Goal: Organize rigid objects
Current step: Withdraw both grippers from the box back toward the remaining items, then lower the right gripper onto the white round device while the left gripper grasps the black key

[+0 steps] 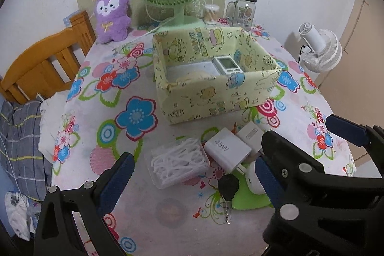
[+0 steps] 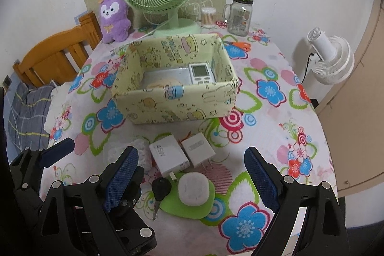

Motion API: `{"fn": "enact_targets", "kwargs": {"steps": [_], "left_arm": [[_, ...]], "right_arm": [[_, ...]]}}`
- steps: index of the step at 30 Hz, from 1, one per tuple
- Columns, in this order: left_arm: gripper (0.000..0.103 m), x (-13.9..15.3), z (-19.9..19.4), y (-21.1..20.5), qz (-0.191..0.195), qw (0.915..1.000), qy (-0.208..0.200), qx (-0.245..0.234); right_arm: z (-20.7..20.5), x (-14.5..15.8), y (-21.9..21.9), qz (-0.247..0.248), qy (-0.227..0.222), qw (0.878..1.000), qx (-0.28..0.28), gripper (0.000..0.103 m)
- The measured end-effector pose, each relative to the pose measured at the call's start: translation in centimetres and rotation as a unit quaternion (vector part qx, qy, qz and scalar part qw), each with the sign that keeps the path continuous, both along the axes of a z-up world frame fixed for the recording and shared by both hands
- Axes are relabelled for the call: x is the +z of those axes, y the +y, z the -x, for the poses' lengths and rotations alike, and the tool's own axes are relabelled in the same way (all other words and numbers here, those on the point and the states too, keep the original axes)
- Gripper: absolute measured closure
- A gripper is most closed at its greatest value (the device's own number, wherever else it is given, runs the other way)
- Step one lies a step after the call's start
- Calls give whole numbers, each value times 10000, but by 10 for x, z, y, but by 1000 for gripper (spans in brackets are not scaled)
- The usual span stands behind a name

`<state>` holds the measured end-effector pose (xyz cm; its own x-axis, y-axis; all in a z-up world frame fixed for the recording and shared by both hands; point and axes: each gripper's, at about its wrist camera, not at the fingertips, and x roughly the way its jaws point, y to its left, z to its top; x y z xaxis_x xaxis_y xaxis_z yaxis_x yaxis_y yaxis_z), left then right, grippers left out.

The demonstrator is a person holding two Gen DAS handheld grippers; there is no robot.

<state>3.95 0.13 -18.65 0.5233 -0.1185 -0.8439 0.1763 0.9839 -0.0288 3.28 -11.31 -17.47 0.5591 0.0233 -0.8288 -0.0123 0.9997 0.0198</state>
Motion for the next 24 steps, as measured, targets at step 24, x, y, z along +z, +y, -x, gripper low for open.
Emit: {"fn": "enact_targets", "kwargs": {"steps": [24], "left_arm": [[2,-64,11,7,-82,9990,395,-182]], "right_arm": [[16,-64,-3,88,289,9992,-243,12]]}}
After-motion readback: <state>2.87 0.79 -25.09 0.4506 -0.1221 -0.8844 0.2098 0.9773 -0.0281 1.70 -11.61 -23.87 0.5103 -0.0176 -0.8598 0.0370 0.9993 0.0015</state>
